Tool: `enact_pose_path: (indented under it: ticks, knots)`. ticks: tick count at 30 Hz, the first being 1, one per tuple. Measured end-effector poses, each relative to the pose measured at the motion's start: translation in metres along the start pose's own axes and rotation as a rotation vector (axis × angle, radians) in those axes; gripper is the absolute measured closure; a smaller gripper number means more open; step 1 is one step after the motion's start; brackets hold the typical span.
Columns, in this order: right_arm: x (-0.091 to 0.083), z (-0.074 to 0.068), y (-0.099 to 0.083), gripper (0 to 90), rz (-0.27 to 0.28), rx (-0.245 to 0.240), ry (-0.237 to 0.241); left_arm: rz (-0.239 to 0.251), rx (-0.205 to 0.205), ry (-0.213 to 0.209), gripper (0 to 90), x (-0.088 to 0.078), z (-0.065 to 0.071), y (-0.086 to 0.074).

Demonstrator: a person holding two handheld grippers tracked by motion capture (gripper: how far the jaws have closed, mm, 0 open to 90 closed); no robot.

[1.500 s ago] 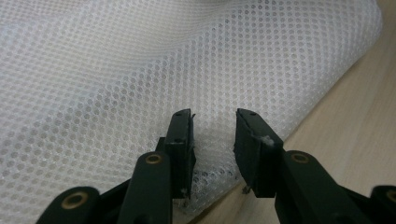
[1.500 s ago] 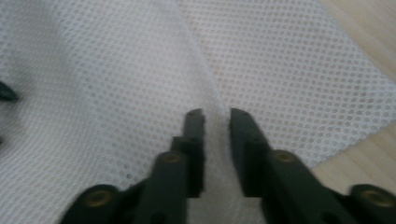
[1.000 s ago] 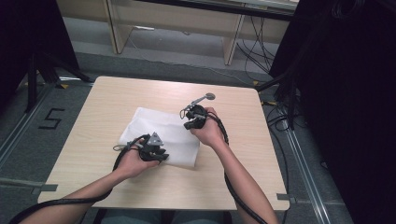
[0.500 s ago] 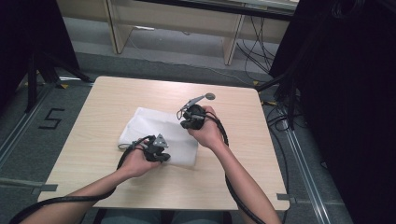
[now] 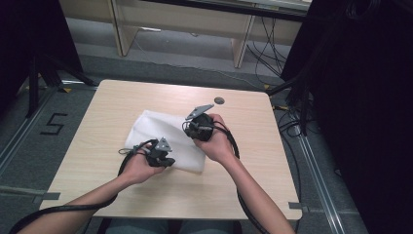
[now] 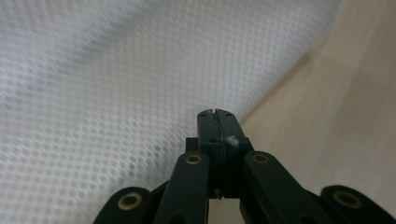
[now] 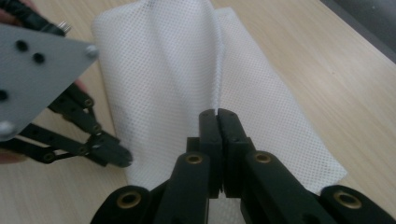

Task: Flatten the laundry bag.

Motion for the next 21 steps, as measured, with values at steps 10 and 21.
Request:
enact_pose_path:
  ticks: [10,21]
  knots:
    - [-0.017,-0.012,0.014,90.0,0.051,-0.011,0.024,-0.016,-0.07,-0.031,89.6,0.015,-0.002,-0.002]
    - [-0.029,-0.03,0.008,90.0,0.087,-0.052,0.044,-0.009,-0.015,-0.016,86.4,0.003,-0.001,-0.006]
Point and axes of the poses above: each handheld gripper's, and its own axes: x roughly forward along the jaws, y roughly out of its top, z roughly to its right, the point moved 9 cm from there along x, roughly forward along the jaws, and after that the axes turned 2 degrees about z, right-handed, at the moved point
